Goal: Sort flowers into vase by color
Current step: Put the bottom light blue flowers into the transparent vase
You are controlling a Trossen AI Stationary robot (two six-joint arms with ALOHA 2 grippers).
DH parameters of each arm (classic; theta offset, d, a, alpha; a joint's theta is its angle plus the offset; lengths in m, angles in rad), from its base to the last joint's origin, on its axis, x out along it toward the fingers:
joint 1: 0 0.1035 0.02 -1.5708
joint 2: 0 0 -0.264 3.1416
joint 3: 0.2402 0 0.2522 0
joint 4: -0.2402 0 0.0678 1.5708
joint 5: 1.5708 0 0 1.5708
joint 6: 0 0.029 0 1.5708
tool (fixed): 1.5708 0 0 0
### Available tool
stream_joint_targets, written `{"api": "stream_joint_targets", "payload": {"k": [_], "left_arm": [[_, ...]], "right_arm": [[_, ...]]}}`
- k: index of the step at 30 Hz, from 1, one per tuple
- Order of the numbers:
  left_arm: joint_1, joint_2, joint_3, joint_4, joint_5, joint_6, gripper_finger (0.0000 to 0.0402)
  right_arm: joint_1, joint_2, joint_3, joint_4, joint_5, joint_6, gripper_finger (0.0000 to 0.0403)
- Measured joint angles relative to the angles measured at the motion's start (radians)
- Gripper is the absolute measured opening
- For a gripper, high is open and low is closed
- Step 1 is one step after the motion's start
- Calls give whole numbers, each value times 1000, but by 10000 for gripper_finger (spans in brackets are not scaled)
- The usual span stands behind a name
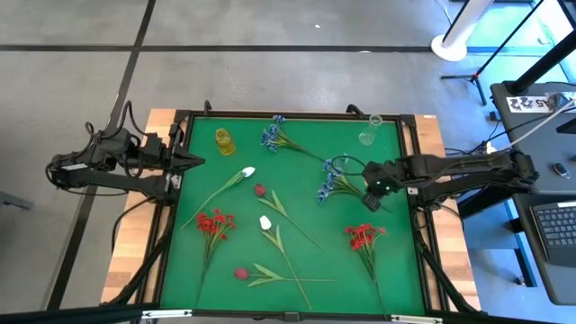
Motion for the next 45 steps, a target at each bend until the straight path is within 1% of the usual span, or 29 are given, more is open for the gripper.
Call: {"api": "stream_joint_targets", "payload": {"k": [3, 6, 10, 13, 15, 17, 19, 22, 24, 30, 34, 37, 41, 45], "left_arm": [[0, 0, 0, 0, 0, 0, 0], [0, 0, 0, 0, 0, 0, 0], [0, 0, 0, 0, 0, 0, 0], [0, 0, 0, 0, 0, 0, 0], [0, 0, 0, 0, 0, 0, 0], [0, 0, 0, 0, 0, 0, 0], [0, 0, 0, 0, 0, 0, 0], [0, 0, 0, 0, 0, 0, 0], [0, 0, 0, 0, 0, 0, 0], [0, 0, 0, 0, 0, 0, 0], [0, 0, 0, 0, 0, 0, 0], [0, 0, 0, 0, 0, 0, 0], [0, 0, 0, 0, 0, 0, 0], [0, 0, 0, 0, 0, 0, 0]], "right_arm": [[0, 2, -29, 30, -37, -18, 65], [0, 2, -49, 47, -36, -39, 119], [0, 1, -73, 58, 84, -47, 199], [0, 1, -103, 92, 172, -48, 246], [0, 3, -118, 122, 176, -47, 266], [0, 13, -130, 172, 172, -31, 277], [0, 26, -150, 239, 166, 7, 281], [0, 60, -169, 316, 162, 11, 279], [0, 90, -180, 326, 166, 9, 274], [0, 199, -215, 362, 230, 8, 261], [0, 267, -228, 431, 241, -12, 252], [0, 295, -225, 450, 234, -19, 242], [0, 296, -226, 455, 216, -14, 210], [-2, 283, -218, 457, 165, -13, 155]]}}
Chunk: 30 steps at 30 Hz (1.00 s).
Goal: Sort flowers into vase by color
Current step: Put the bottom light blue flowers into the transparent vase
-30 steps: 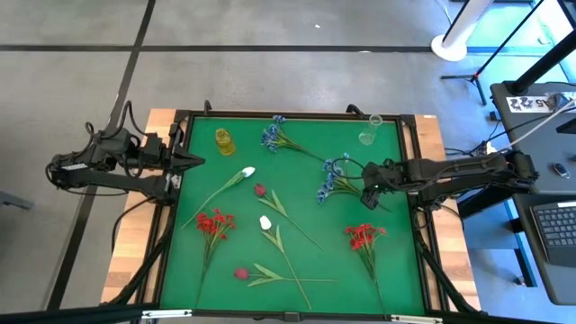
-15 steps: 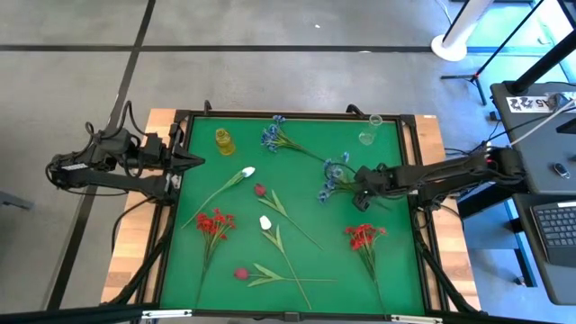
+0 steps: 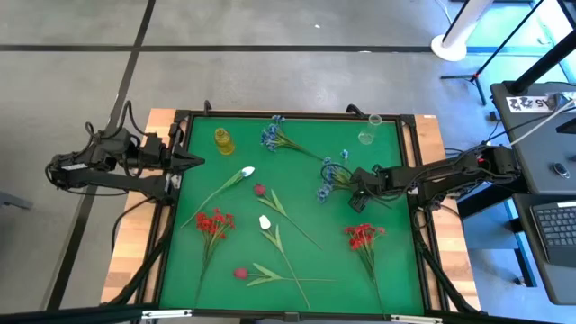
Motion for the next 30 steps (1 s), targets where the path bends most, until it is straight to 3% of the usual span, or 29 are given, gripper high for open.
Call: {"api": "stream_joint_targets", "payload": {"k": [8, 12, 15, 20, 26, 30], "left_arm": [[0, 0, 0, 0, 0, 0, 0], [0, 0, 0, 0, 0, 0, 0], [0, 0, 0, 0, 0, 0, 0], [0, 0, 0, 0, 0, 0, 0], [0, 0, 0, 0, 0, 0, 0], [0, 0, 0, 0, 0, 0, 0]], "right_arm": [[2, -28, 51, -3, -60, -8, 25], [2, -59, 74, 9, -13, -8, 23], [2, -102, 93, 14, 68, -8, 34], [2, -230, 106, 73, 230, -31, 13], [2, -416, 107, 278, 448, -147, 21], [2, -499, 108, 454, 602, -310, 13]]}}
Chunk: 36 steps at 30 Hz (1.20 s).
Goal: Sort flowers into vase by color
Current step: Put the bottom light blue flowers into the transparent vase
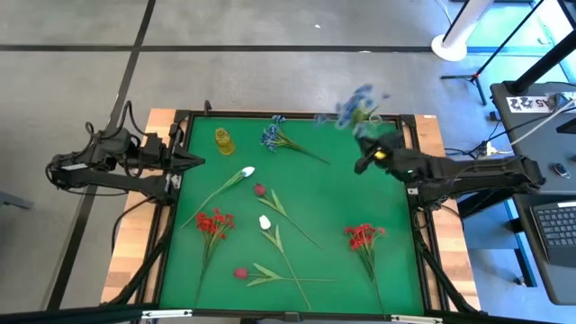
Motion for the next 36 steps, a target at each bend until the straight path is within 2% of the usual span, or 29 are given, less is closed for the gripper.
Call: {"api": "stream_joint_targets", "payload": {"k": [4, 7, 13, 17, 22, 26, 28, 31, 36], "left_arm": [[0, 0, 0, 0, 0, 0, 0], [0, 0, 0, 0, 0, 0, 0], [0, 0, 0, 0, 0, 0, 0], [0, 0, 0, 0, 0, 0, 0], [0, 0, 0, 0, 0, 0, 0], [0, 0, 0, 0, 0, 0, 0], [0, 0, 0, 0, 0, 0, 0], [0, 0, 0, 0, 0, 0, 0], [0, 0, 0, 0, 0, 0, 0]], "right_arm": [[-11, -20, 0, 206, 129, -222, 13], [-64, -16, 0, 329, 134, -338, 19], [-253, 24, 0, 409, -62, -372, 13], [-430, 63, 0, 405, -194, -370, 13], [-649, 111, 0, 404, -383, -337, 18], [-780, 145, 0, 407, -525, -278, 13], [-821, 162, 0, 406, -582, -261, 13], [-845, 193, -7, 424, -606, -255, 13], [-853, 215, -116, 607, -606, -262, 13]]}}
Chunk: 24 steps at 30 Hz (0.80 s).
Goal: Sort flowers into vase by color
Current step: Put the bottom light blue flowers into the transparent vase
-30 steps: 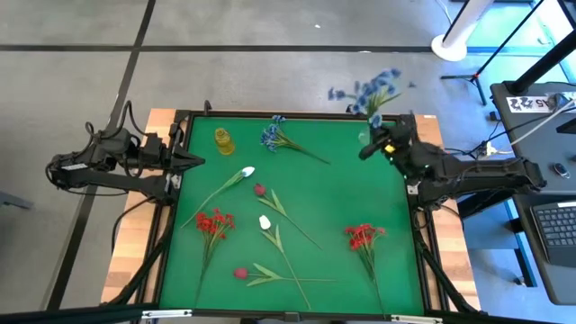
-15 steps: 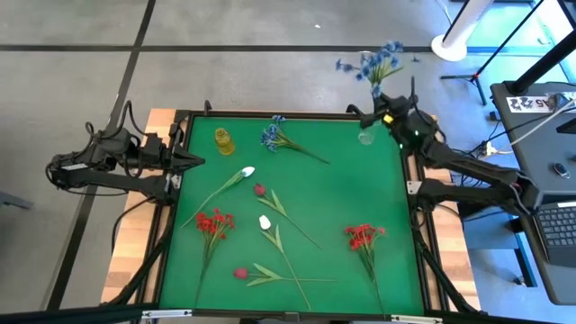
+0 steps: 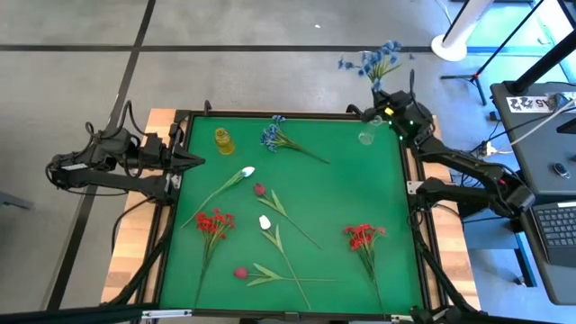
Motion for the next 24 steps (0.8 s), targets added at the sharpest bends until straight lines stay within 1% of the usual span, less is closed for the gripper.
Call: {"api": "stream_joint_targets", "payload": {"k": [6, 9, 12, 17, 24], "left_arm": [[0, 0, 0, 0, 0, 0, 0], [0, 0, 0, 0, 0, 0, 0], [0, 0, 0, 0, 0, 0, 0], [0, 0, 0, 0, 0, 0, 0], [0, 0, 0, 0, 0, 0, 0]], "right_arm": [[0, 0, -159, 211, 9, 19, 13], [2, 0, -206, 238, 29, 35, 14], [2, 0, -233, 232, 53, 70, 33], [2, 0, -241, 239, 48, 96, 89], [2, -1, -241, 216, 17, 110, 214]]}}
